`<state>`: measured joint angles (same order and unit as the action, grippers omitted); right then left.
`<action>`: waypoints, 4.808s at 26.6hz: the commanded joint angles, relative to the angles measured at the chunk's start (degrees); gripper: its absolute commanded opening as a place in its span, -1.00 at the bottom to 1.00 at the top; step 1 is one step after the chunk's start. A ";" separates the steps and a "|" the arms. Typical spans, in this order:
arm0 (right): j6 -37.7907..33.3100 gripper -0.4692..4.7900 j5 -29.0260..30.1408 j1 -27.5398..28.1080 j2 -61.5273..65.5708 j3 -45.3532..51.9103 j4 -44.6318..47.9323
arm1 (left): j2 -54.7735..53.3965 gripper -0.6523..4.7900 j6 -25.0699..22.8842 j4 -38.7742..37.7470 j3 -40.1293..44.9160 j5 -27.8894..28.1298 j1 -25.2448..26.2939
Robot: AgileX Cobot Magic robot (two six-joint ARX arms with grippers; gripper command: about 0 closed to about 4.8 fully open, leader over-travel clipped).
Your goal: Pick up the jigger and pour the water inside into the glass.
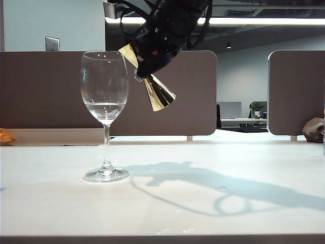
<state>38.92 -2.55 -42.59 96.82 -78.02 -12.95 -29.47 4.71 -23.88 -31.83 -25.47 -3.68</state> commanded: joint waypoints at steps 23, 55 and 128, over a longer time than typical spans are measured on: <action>13.86 -0.76 -5.31 -2.86 0.90 -4.37 0.13 | 0.09 -0.76 0.02 0.15 -0.20 -1.79 0.02; 34.36 -0.74 -10.43 -2.97 1.09 -8.96 4.07 | 0.72 -0.76 -0.20 -0.85 -0.20 -1.77 0.02; -14.27 -0.63 -3.21 9.09 -9.09 -4.35 6.78 | 0.72 -0.76 -2.84 0.33 -0.20 -1.57 0.02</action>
<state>25.56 -5.98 -34.02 89.03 -83.15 -7.18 -28.80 2.17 -24.97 -31.83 -26.89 -3.70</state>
